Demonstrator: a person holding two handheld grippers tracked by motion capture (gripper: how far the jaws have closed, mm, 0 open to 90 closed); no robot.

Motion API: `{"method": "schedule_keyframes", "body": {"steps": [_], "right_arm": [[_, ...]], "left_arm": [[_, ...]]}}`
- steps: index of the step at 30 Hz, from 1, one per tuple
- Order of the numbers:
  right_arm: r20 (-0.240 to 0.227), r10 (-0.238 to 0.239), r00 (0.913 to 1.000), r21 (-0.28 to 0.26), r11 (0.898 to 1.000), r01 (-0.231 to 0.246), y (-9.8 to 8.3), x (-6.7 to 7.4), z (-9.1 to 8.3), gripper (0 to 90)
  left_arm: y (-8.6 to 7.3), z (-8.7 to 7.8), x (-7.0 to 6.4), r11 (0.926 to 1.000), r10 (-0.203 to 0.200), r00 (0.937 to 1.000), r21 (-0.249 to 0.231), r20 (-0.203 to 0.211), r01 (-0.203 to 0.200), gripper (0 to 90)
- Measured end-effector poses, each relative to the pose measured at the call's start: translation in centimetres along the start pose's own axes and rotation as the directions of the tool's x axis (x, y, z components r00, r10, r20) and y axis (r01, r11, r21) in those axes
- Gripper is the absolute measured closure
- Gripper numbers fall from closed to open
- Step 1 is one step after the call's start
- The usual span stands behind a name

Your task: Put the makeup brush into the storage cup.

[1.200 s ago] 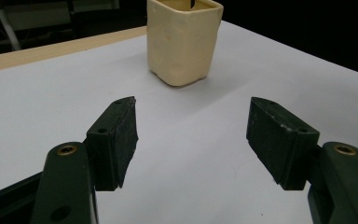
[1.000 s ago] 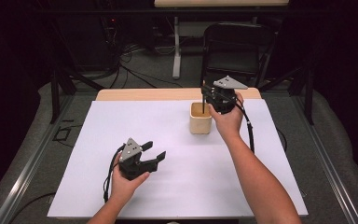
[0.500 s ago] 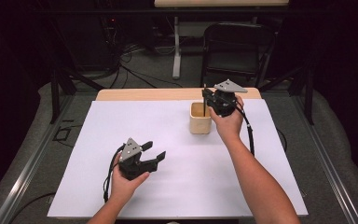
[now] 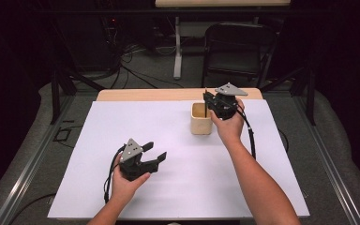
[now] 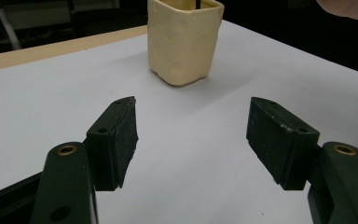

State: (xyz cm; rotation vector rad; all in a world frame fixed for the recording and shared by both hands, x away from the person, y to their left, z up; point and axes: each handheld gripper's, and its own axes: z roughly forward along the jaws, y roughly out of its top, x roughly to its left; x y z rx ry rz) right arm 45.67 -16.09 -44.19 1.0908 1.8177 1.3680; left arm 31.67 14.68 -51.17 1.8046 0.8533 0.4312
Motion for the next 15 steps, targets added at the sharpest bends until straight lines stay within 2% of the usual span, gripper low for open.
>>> {"method": "schedule_keyframes", "body": {"steps": [15], "right_arm": [[0.003, 0.0, 1.0, 0.026, 1.0, 0.0, -1.3, 0.0, 0.2, 83.7]], "left_arm": [[0.0, 0.0, 0.1, 1.0, 0.0, 1.0, -0.001, -0.002, 0.0, 33.7]]}}
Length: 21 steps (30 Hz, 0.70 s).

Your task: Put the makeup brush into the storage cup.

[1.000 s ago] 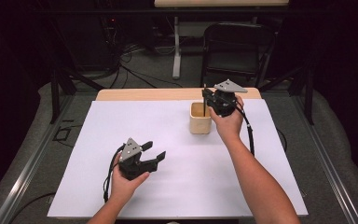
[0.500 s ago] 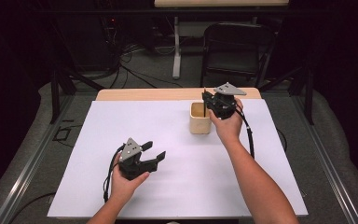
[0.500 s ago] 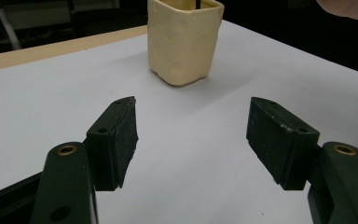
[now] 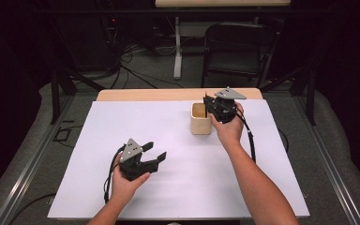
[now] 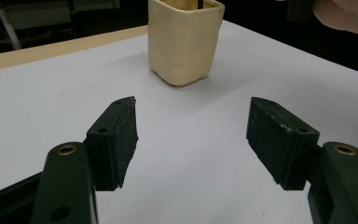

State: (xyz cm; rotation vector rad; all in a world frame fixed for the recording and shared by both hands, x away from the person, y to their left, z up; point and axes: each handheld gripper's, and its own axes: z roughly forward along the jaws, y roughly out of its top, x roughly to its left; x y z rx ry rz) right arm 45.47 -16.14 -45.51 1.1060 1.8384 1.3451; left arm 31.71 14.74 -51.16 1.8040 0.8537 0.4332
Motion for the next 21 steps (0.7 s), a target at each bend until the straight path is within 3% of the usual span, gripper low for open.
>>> {"method": "schedule_keyframes", "body": {"steps": [21], "right_arm": [[-0.001, 0.002, 1.0, 0.026, 1.0, -0.002, -1.2, 0.1, 0.4, 83.7]], "left_arm": [[0.0, 0.0, 0.0, 1.0, 0.001, 1.0, 0.0, 0.0, -0.001, 33.7]]}}
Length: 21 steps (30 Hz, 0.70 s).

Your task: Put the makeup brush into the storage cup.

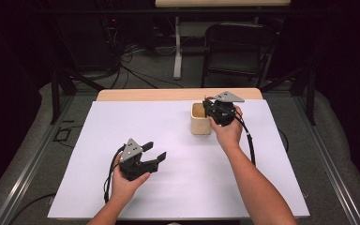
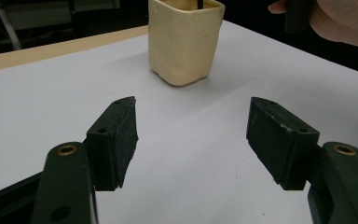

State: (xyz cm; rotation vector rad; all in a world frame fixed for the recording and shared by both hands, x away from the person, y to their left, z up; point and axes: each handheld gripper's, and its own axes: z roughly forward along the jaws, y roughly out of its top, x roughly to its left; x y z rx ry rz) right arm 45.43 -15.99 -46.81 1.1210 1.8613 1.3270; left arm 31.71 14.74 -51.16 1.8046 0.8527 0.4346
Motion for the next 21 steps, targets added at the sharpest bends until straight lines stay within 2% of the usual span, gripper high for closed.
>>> {"method": "schedule_keyframes", "body": {"steps": [21], "right_arm": [[-0.004, 0.0, 1.0, 0.04, 0.999, 0.0, -1.5, 0.0, 0.5, 83.7]], "left_arm": [[0.0, 0.0, 0.0, 1.0, 0.001, 1.0, 0.004, 0.0, -0.001, 33.7]]}}
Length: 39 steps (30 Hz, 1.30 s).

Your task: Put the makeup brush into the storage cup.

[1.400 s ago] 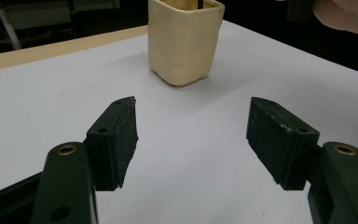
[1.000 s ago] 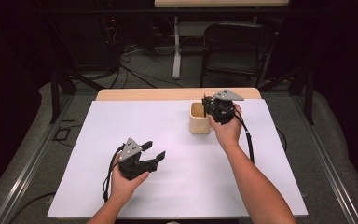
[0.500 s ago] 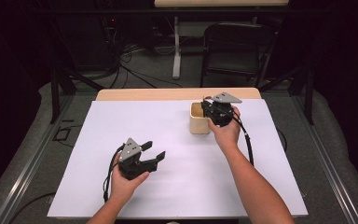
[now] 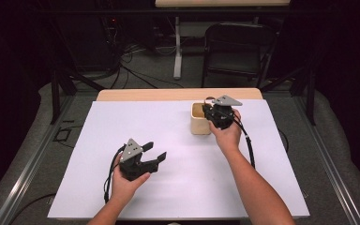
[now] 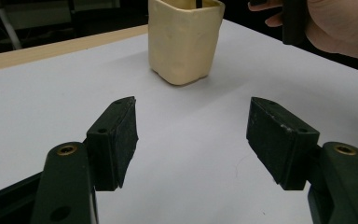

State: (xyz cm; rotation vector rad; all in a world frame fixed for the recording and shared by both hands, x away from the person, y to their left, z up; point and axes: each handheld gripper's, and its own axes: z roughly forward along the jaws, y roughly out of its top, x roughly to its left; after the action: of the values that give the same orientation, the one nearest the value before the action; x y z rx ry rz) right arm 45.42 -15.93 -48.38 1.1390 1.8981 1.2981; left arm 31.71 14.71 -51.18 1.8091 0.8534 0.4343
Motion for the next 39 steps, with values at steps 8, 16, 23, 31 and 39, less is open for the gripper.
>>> {"method": "schedule_keyframes", "body": {"steps": [8, 16, 23, 31, 39], "right_arm": [[0.001, -0.002, 1.0, 0.012, 1.0, 0.002, -0.29, -0.01, 0.19, 83.7], [-0.003, -0.01, 0.9999, 0.03, 1.0, 0.01, -0.43, 0.04, 0.31, 83.6], [-0.004, -0.009, 1.0, 0.03, 1.0, 0.009, -0.46, 0.05, 0.34, 83.6], [-0.006, -0.009, 0.9999, 0.032, 0.999, 0.009, -0.44, 0.0, 0.3, 82.9], [-0.013, 0.012, 0.9998, 0.01, 1.0, -0.012, -0.31, 0.05, 0.31, 64.7]], "left_arm": [[0.0, -0.01, 0.03, 1.0, 0.0, 1.0, 0.0, -0.001, 0.0, 33.7], [0.01, -0.03, 0.02, 1.0, -0.001, 1.0, -0.003, -0.001, 0.001, 33.7], [0.0, -0.01, 0.03, 1.0, 0.001, 1.0, -0.001, -0.001, -0.001, 33.7], [0.01, -0.02, 0.04, 1.0, 0.001, 1.0, -0.002, -0.001, -0.001, 33.7], [0.01, -0.03, 0.02, 1.0, 0.0, 1.0, -0.003, 0.0, 0.0, 33.7]]}}
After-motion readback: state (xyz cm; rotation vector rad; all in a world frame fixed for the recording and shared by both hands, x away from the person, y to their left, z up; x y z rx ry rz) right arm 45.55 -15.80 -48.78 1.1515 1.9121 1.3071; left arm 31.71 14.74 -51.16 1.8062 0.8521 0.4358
